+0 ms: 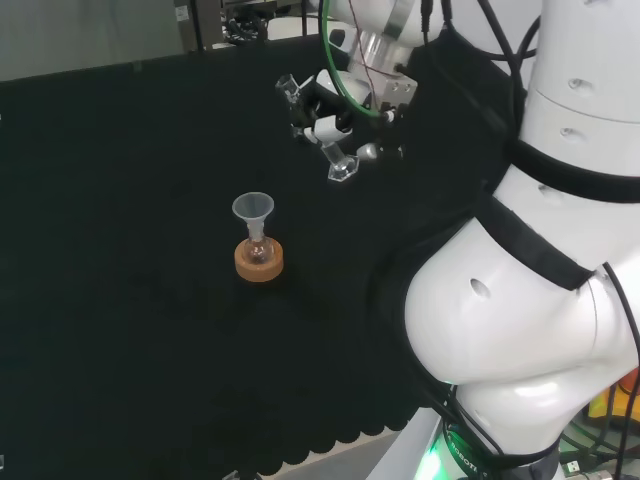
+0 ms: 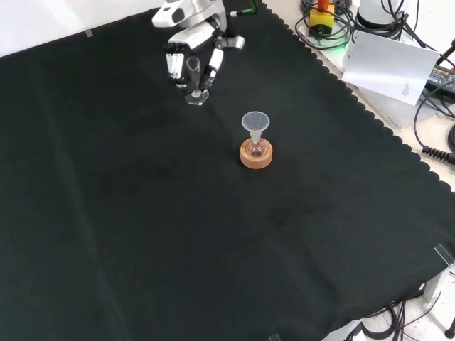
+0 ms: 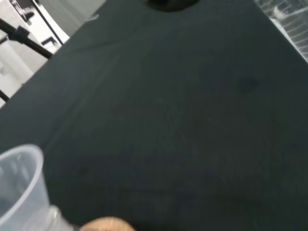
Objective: Pour the water from the graduated cylinder into the round-bottom flask.
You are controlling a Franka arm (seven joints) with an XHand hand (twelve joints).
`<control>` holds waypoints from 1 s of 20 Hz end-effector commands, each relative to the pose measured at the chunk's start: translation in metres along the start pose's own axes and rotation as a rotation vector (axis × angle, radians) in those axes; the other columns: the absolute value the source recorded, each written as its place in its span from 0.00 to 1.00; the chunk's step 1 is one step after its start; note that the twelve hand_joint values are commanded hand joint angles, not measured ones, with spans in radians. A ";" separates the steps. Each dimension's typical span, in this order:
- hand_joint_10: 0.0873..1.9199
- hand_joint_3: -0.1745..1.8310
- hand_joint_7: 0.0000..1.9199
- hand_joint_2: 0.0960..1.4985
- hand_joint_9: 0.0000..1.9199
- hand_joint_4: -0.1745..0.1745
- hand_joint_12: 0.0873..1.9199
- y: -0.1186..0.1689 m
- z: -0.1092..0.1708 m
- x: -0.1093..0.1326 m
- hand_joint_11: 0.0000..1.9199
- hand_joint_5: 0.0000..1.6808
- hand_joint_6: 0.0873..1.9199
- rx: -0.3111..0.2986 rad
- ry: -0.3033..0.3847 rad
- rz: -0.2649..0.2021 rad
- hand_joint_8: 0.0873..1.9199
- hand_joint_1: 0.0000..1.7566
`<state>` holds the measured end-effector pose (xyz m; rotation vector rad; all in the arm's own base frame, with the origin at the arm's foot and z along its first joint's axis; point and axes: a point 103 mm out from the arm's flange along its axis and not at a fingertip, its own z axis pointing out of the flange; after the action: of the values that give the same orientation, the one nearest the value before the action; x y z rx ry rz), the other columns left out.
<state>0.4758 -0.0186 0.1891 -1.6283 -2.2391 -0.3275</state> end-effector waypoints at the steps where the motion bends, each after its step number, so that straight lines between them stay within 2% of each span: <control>1: 0.00 0.09 0.55 0.71 0.76 0.00 0.34 -0.036 -0.003 0.004 0.66 0.61 0.47 0.053 -0.043 0.038 0.45 0.72; 7: 0.00 0.09 0.55 0.71 0.76 0.00 0.34 -0.065 0.008 0.012 0.66 0.61 0.46 0.143 -0.086 0.054 0.45 0.72; 11: 0.00 0.09 0.55 0.71 0.76 0.00 0.34 -0.082 0.017 0.016 0.66 0.61 0.46 0.182 -0.105 0.059 0.45 0.72; 15: 0.00 0.09 0.55 0.71 0.76 0.00 0.34 -0.087 0.023 0.019 0.66 0.61 0.46 0.251 -0.172 0.046 0.45 0.72; 20: 0.00 0.09 0.55 0.71 0.76 0.00 0.34 -0.091 0.025 0.023 0.66 0.61 0.46 0.341 -0.222 0.042 0.45 0.72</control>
<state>0.3926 -0.0244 0.1775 -1.6273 -2.2343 0.0535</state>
